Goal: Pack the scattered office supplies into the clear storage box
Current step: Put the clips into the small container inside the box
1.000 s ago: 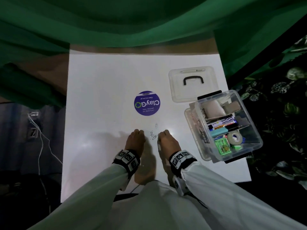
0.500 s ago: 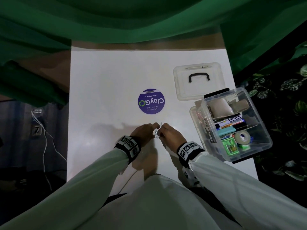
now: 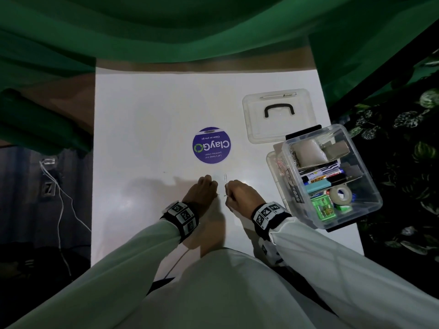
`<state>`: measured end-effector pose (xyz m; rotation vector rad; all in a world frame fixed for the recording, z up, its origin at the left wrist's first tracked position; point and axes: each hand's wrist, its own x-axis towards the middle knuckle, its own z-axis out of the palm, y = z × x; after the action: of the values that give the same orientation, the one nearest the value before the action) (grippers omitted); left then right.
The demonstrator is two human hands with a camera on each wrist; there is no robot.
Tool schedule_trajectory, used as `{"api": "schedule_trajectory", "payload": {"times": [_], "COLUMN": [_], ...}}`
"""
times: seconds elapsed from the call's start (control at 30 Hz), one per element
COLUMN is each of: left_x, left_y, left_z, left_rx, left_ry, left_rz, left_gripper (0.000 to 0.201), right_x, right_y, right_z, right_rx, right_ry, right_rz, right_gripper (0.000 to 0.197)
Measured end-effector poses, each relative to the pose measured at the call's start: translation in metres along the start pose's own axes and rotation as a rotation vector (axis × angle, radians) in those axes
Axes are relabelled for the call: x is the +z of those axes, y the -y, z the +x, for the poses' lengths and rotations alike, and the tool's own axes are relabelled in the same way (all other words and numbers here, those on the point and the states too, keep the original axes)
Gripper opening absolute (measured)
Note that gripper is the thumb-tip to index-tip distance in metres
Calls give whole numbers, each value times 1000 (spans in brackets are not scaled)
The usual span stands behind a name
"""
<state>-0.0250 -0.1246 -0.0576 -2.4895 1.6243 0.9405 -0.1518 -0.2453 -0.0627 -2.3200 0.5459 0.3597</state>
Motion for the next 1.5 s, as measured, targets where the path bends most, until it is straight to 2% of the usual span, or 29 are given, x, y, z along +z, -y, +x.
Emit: {"api": "schedule_trajectory", "payload": {"times": [0.07, 0.13, 0.23, 0.3, 0.33, 0.37, 0.47, 0.53, 0.73, 0.9, 1.03, 1.13, 1.2, 1.33, 1.43, 1.5], "left_x": [2, 0, -7, -9, -9, -8, -11, -13, -13, -17, -20, -37, -59, -104, -121, -122], "left_y": [-1, -2, -2, 2, 4, 7, 8, 9, 15, 18, 15, 1, -16, -77, -129, -157], "left_z": [-3, -5, -5, -6, -6, -7, -9, -10, -13, -14, -10, -6, -1, 18, 40, 59], "left_rx": [-7, -26, -73, -75, -72, -72, -84, -100, -148, -164, -132, -135, -151, -57, 33, 89], "left_ry": [-5, -30, -67, -101, -118, -133, -143, -149, -148, -160, -226, -292, -359, -477, -490, -469], "left_rz": [-30, -121, -287, -339, -348, -349, -346, -349, -344, -349, -396, -594, -721, -895, -876, -785], "left_gripper": [21, 19, 9, 7, 6, 6, 10, 11, 15, 15, 14, 15, 20, 12, 10, 13], "right_x": [-1, -6, -17, -22, -23, -22, -16, -10, 1, 2, -5, -25, -51, -127, -175, -194], "right_y": [-8, -9, -4, -1, 2, 4, 12, 18, 33, 48, 50, 46, 43, 25, -3, -21], "right_z": [-1, -2, 3, 8, 10, 13, 23, 32, 34, 39, 40, 24, 8, -33, -52, -53], "right_rx": [82, 197, 353, 428, 452, 463, 422, 378, 411, 412, 433, 386, 341, 286, 342, 394], "right_ry": [-60, -112, -147, -163, -173, -186, -210, -229, -266, -175, -71, -24, -85, -356, -502, -521], "right_rz": [295, 619, 1065, 1243, 1257, 1184, 667, 430, 84, -47, -5, 73, 187, 343, 354, 242], "right_gripper": [10, 20, 29, 24, 21, 23, 28, 24, 21, 20, 17, 13, 15, 7, 6, 6]}}
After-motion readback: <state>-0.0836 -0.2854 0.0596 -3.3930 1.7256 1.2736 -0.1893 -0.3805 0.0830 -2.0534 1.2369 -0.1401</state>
